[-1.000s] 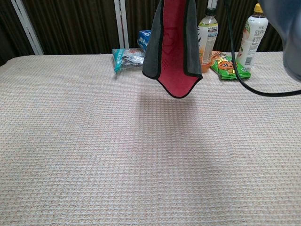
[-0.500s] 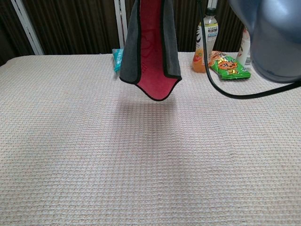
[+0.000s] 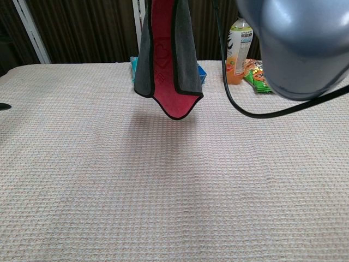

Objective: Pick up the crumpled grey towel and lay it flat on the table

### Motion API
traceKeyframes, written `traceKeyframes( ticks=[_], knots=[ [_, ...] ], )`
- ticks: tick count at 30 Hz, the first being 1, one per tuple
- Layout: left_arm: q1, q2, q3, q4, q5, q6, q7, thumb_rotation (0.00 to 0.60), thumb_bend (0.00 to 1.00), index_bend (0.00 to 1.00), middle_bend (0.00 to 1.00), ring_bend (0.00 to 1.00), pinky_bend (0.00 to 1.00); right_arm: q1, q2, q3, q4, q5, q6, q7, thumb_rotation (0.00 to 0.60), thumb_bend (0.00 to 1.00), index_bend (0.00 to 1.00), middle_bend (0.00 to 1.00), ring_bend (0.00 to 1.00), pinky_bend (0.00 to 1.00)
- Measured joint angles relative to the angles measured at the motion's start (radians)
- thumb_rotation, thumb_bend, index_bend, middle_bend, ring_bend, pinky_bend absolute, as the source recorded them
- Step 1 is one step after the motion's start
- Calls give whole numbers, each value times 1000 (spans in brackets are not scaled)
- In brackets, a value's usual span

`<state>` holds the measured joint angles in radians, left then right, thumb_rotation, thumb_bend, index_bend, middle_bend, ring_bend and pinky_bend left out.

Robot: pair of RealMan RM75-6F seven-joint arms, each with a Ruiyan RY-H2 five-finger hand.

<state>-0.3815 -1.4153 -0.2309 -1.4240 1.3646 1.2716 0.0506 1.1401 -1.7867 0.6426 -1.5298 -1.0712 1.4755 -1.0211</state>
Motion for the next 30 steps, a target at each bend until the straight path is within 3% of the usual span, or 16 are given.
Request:
traceKeyframes(
  ticks=[8,12,18,23,30],
  knots=[
    [-116,10,7,47,112,-59,62,600,56,0,0,0,19,14,5,-3,7,24,18,-27,600,568,688,255,131,188],
    [-145,-1,-6,48,123,-55,85,600,4,0,0,0,19,17,6,-8,2,34,29,-37,600,567,688,255,130,188],
    [-167,-128,-54,89,106,40,99,600,0,0,0,0,19,22,6,-18,-8,40,41,-38,600,568,687,255,131,188],
    [-200,-234,-86,114,50,61,111,600,0,0,0,0,19,42,1,-4,-14,51,47,-41,600,568,688,255,131,188],
    [-209,-265,-85,122,32,79,120,600,0,0,0,0,19,91,-24,30,2,80,41,-30,600,568,688,255,130,188]
  ],
)
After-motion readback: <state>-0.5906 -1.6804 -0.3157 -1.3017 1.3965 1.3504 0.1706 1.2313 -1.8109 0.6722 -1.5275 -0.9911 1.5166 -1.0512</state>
